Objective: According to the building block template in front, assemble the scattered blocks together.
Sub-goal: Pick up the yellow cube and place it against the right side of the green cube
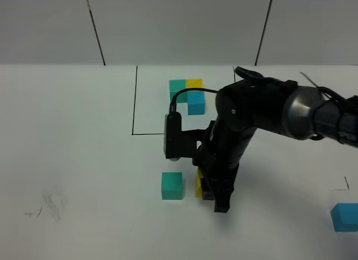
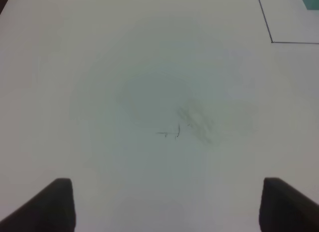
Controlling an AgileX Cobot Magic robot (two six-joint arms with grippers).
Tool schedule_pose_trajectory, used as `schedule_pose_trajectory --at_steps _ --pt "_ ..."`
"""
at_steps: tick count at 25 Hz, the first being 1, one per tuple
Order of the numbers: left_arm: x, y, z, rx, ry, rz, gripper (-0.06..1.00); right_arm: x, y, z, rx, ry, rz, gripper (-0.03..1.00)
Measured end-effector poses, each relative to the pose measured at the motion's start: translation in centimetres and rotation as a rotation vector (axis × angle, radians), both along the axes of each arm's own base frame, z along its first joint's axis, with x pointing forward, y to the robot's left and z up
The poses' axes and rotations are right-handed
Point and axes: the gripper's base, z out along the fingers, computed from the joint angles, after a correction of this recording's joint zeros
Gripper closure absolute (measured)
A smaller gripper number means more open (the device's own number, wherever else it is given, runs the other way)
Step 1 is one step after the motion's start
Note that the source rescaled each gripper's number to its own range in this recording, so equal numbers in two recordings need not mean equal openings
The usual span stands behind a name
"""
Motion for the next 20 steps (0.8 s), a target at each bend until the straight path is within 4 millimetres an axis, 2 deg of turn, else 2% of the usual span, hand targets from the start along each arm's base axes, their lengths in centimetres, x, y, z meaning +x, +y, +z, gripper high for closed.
schedule_pose_trajectory --at_steps 7,12,20 --pt "0.0 0.0 0.0 0.000 0.000 0.000 0.30 0.6 1.7 -1.5 -0.056 -0.001 -0.003 0.96" --pt "0.0 0.0 0.0 0.000 0.000 0.000 0.30 1.1 1.9 -1.4 -0.057 -0.038 -0.046 0.96" --pt "0.0 0.0 0.0 0.000 0.000 0.000 0.30 1.8 2.5 -2.2 -0.057 -0.032 -0.080 0.96"
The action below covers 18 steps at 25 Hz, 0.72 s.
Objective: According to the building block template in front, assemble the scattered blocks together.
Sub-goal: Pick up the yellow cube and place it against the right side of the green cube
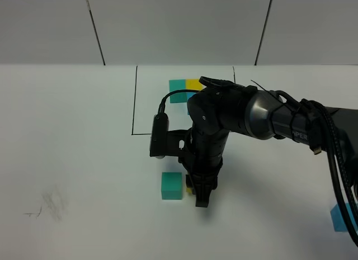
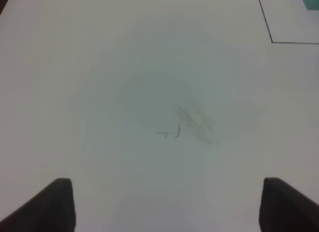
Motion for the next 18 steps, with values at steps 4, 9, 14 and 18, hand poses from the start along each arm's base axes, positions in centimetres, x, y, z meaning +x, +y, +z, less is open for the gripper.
schedule_pose_trajectory --at_steps 4,9,14,18 --pt "0.0 0.0 0.0 -0.005 0.000 0.003 0.30 0.1 0.2 -0.2 0.009 0.003 -0.010 0.96" --pt "0.0 0.0 0.0 -0.005 0.000 0.003 0.30 0.0 0.4 -0.4 0.023 0.020 -0.021 0.96" --pt "0.0 0.0 0.0 -0.005 0.000 0.003 0.30 -0.4 0.9 -0.7 0.029 0.027 -0.015 0.96" --pt "0.0 0.0 0.0 0.000 0.000 0.000 0.30 -0.3 1.0 -1.3 0.029 0.033 -0.018 0.96"
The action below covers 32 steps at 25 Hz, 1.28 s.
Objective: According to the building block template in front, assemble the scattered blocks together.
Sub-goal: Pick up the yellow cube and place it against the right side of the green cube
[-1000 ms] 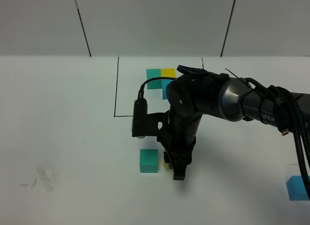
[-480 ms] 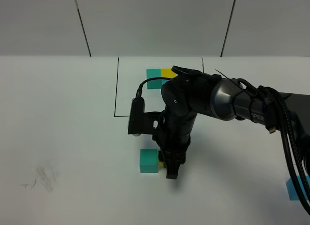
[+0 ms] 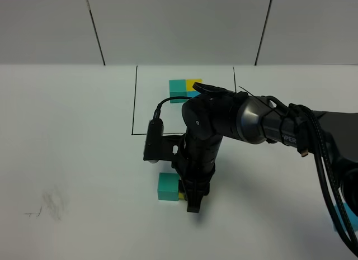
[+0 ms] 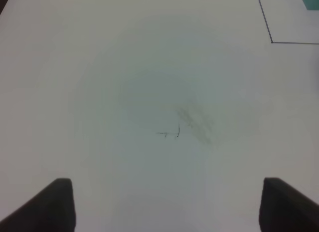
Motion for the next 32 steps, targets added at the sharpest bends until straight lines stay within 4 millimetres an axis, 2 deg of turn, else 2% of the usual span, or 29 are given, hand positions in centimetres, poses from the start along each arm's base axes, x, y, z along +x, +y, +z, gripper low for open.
schedule_pose_trajectory --at_steps 8,18,19,20,21,23,24,26,28,30,32 --pt "0.0 0.0 0.0 0.000 0.000 0.000 0.30 0.1 0.1 -1.7 -0.025 0.016 0.006 0.96" --pt "0.0 0.0 0.0 0.000 0.000 0.000 0.30 0.4 0.3 -1.4 -0.031 0.031 -0.031 0.96" --pt "0.0 0.0 0.0 -0.005 0.000 0.003 0.30 0.5 0.3 -1.3 -0.033 0.028 -0.051 0.90" --pt "0.0 0.0 0.0 0.000 0.000 0.000 0.30 0.6 0.3 -1.1 -0.038 0.022 -0.076 0.77" --pt "0.0 0.0 0.0 0.000 0.000 0.000 0.30 0.7 0.2 -0.8 -0.039 0.010 -0.102 0.61" --pt "0.0 0.0 0.0 0.000 0.000 0.000 0.30 0.8 0.0 0.7 -0.027 -0.020 -0.203 0.22" --pt "0.0 0.0 0.0 0.000 0.000 0.000 0.30 0.9 -0.2 1.7 -0.023 -0.037 -0.258 0.13" --pt "0.0 0.0 0.0 0.000 0.000 0.000 0.30 1.0 -1.1 4.2 -0.002 -0.070 -0.427 0.02" --pt "0.0 0.0 0.0 0.000 0.000 0.000 0.30 1.1 -2.8 6.0 -0.003 -0.103 -0.585 -0.02" --pt "0.0 0.0 0.0 0.000 0.000 0.000 0.30 1.1 -5.4 7.4 -0.001 -0.137 -0.739 -0.03" --pt "0.0 0.0 0.0 0.000 0.000 0.000 0.30 0.6 -8.5 7.7 -0.012 -0.159 -0.853 -0.02"
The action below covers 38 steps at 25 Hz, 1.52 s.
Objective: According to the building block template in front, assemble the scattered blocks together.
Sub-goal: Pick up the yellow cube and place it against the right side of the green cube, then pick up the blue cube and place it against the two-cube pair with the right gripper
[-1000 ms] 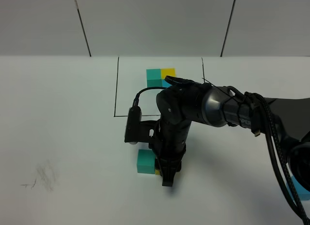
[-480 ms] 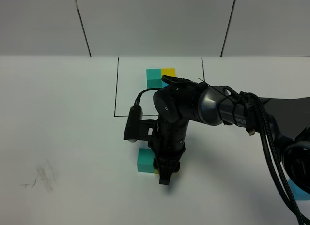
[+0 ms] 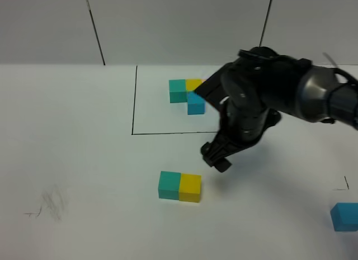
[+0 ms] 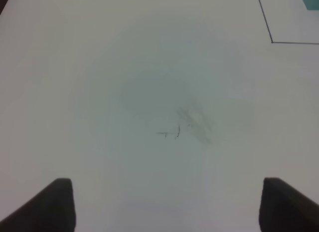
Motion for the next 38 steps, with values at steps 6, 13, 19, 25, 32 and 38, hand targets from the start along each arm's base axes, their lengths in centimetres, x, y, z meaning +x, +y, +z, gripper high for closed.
schedule_pose_trajectory --at_steps 6,13,19,25,32,38 --pt "0.0 0.0 0.0 0.000 0.000 0.000 0.30 -3.2 -8.9 0.5 0.103 -0.082 -0.302 0.01" --pt "0.0 0.0 0.0 0.000 0.000 0.000 0.30 -7.3 -16.4 -0.9 0.146 -0.084 -0.582 0.02" --pt "0.0 0.0 0.0 0.000 0.000 0.000 0.30 -8.8 -18.6 -3.1 0.144 -0.054 -0.622 0.03" --pt "0.0 0.0 0.0 0.000 0.000 0.000 0.30 -9.2 -18.6 -4.6 0.158 -0.034 -0.605 0.03" --pt "0.0 0.0 0.0 0.000 0.000 0.000 0.30 -8.5 -18.5 -7.1 0.151 0.015 -0.601 0.05" --pt "0.0 0.0 0.0 0.000 0.000 0.000 0.30 -8.3 -18.4 -8.5 0.139 0.053 -0.590 0.23"
